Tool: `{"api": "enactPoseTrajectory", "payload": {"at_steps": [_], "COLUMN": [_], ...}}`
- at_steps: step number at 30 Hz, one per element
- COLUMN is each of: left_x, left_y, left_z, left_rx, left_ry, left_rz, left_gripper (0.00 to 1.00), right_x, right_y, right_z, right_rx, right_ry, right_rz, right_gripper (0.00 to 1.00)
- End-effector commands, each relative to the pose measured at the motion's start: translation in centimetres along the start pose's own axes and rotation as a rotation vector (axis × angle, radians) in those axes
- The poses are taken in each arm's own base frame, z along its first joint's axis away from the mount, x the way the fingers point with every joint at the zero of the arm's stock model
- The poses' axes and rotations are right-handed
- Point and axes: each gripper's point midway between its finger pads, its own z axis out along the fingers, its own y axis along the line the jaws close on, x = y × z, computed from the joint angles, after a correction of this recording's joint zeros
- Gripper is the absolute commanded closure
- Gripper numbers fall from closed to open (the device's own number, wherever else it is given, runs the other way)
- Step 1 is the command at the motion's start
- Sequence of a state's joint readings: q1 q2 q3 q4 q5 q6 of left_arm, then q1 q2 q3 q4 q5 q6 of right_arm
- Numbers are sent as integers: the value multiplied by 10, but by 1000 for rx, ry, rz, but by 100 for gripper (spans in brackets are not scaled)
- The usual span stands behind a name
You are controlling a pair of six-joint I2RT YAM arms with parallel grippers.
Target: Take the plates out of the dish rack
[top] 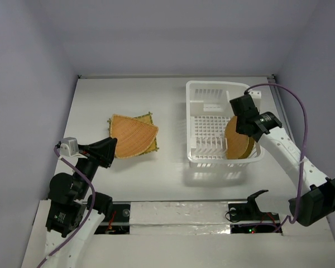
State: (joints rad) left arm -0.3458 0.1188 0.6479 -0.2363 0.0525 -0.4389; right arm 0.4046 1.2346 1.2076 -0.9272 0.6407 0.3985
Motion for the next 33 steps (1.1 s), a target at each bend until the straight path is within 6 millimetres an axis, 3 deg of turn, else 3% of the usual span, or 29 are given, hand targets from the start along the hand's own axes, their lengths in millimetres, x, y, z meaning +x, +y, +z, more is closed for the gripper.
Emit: {"api": "enactPoseTrajectory", "payload": {"at_steps": [1, 11, 18, 22, 27, 30, 33], "left_x": [-16, -16, -15, -15, -14, -12, -10], "left_y": [-13, -12, -11, -11, -11, -10, -9], "left_z": [-4, -4, -3, -3, -1, -1, 1], "left_rx": [51, 49, 44, 44, 42, 40, 35], "left_ry": [-53, -52, -51, -48, -44, -38, -28], "left_rz": [3, 3, 2, 2, 3, 2, 1], "left_gripper": [76, 74, 74, 73, 71, 70, 70], "right_x": [-21, -47, -65, -90, -133, -150, -155], "right_y": [-6, -20, -31, -42, -50, -40, 2], "right_z": [-11, -26, -38, -61, -113, -138, -151], "right_rx": [-4, 42, 64, 51, -68, -183, -410], "right_ry": [-46, -89, -132, -213, -392, -480, -505], "right_rz": [-4, -47, -71, -6, 182, 300, 352], "right_gripper": [74, 97, 100, 100, 100, 100, 100]}}
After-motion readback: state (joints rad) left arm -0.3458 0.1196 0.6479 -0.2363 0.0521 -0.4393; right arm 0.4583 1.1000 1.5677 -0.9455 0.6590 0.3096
